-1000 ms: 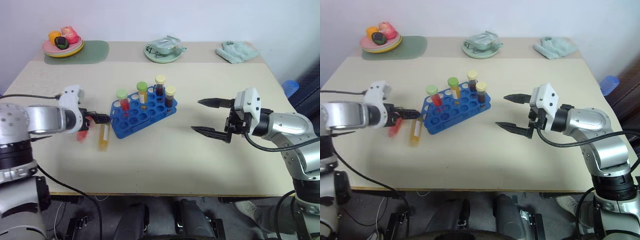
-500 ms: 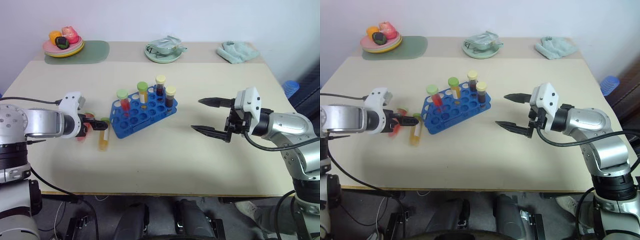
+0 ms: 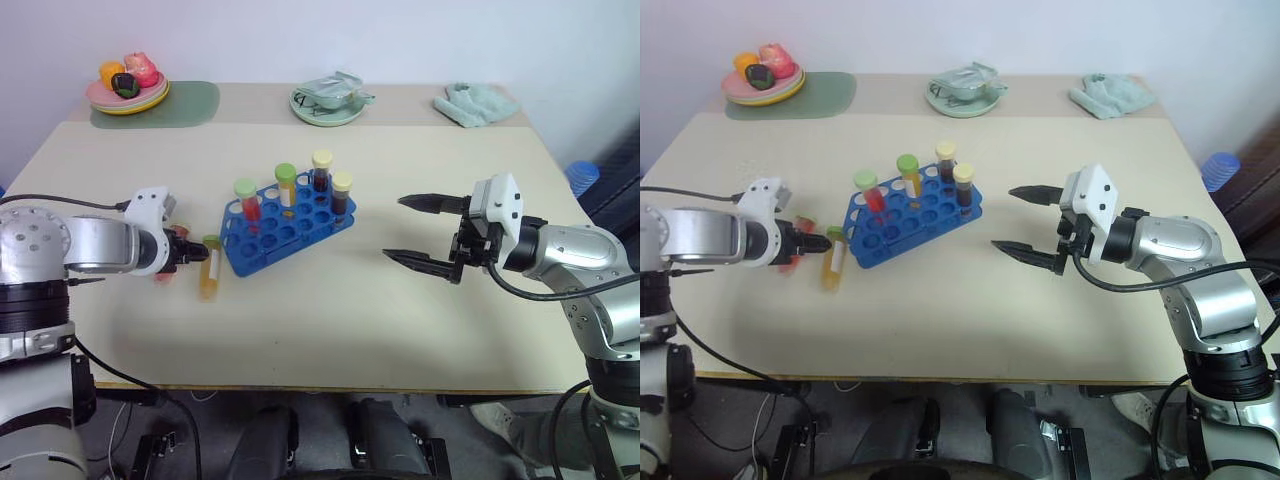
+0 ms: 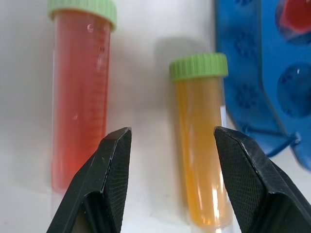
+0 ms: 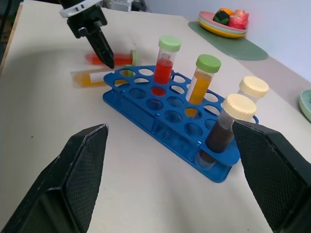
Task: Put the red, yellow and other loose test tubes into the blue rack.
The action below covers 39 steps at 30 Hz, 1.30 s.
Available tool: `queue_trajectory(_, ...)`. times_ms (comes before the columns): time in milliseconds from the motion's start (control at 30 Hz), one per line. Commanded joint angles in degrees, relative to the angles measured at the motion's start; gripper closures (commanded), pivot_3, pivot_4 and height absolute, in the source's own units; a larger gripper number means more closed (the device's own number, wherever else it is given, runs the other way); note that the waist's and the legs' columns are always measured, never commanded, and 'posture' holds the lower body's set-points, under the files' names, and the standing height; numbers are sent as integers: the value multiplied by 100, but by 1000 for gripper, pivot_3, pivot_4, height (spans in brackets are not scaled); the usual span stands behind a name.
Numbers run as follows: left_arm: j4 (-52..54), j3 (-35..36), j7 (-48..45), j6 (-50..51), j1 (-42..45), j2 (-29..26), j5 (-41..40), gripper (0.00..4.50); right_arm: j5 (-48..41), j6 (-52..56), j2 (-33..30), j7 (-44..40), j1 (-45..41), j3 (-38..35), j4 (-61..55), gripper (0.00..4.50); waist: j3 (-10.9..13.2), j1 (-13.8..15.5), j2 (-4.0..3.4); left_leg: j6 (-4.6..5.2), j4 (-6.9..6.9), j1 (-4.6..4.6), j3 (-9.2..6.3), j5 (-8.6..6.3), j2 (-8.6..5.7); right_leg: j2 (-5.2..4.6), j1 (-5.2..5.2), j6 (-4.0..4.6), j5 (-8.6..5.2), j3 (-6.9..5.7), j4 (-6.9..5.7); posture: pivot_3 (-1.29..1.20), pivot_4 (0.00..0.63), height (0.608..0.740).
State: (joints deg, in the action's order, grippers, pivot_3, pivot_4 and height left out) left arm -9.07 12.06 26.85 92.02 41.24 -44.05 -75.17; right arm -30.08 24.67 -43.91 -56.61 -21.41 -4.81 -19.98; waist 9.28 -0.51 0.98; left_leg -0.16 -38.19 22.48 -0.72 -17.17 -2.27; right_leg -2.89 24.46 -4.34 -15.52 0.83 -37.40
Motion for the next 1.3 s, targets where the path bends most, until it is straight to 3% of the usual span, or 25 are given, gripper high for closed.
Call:
queue_trajectory(33, -180, -55, 288, 48, 174, 142, 160, 1748, -66, -45, -31, 44, -47, -170, -125, 324, 0, -5, 0, 0, -1, 0, 0, 0, 0, 0, 0, 0, 0, 0, 0, 0, 150, 740)
queue_trajectory(367, -1013, -407, 718, 48, 733, 110, 285, 1748, -92, -42, -45, 93, 26, -219, -185, 324, 0, -2, 0, -1, -5, 0, 0, 1, -1, 1, 1, 0, 0, 0, -6, 0, 150, 740)
queue_trajectory(700, -1986, -414, 770, 48, 1358, 210, 997, 1748, -138, -14, -36, 189, 169, -267, -318, 324, 0, -8, 1, -3, -6, 0, 1, 2, -2, 1, 2, -1, 0, 0, -9, 0, 150, 740)
queue_trajectory(800, -2031, -432, 747, 48, 1353, 238, 1037, 2564, -156, 0, -44, 215, 197, -274, -344, 324, 0, -8, 1, -3, -6, 0, 1, 2, -2, 1, 2, -1, 0, 0, -9, 0, 150, 740)
queue_trajectory(867, -2066, -429, 756, 48, 1314, 258, 1024, 3528, -161, 5, -46, 223, 203, -274, -350, 324, -1, -7, 0, -3, -6, 0, 1, 2, -2, 1, 2, -1, 0, 0, -10, 0, 150, 740)
queue_trajectory(900, -2054, -421, 766, 48, 1278, 264, 1015, 3772, -166, 6, -47, 226, 210, -276, -355, 324, -1, -7, 0, -4, -6, 0, 1, 2, -2, 1, 2, -1, 0, 0, -11, 0, 150, 740)
queue_trajectory(1200, -1815, -370, 795, 48, 960, 135, 369, 3779, -167, -23, -63, 193, 208, -266, -308, 324, -1, -13, 0, -4, -10, -1, 1, 3, -2, 1, 2, -1, 0, 1, -16, 0, 150, 740)
queue_trajectory(1300, -801, -431, 349, 48, 660, -118, -77, 3779, -149, -38, -54, 182, 168, -238, -271, 324, -1, -13, 0, -4, -10, -2, 1, 3, -2, 1, 2, -1, 0, 1, -17, 0, 150, 740)
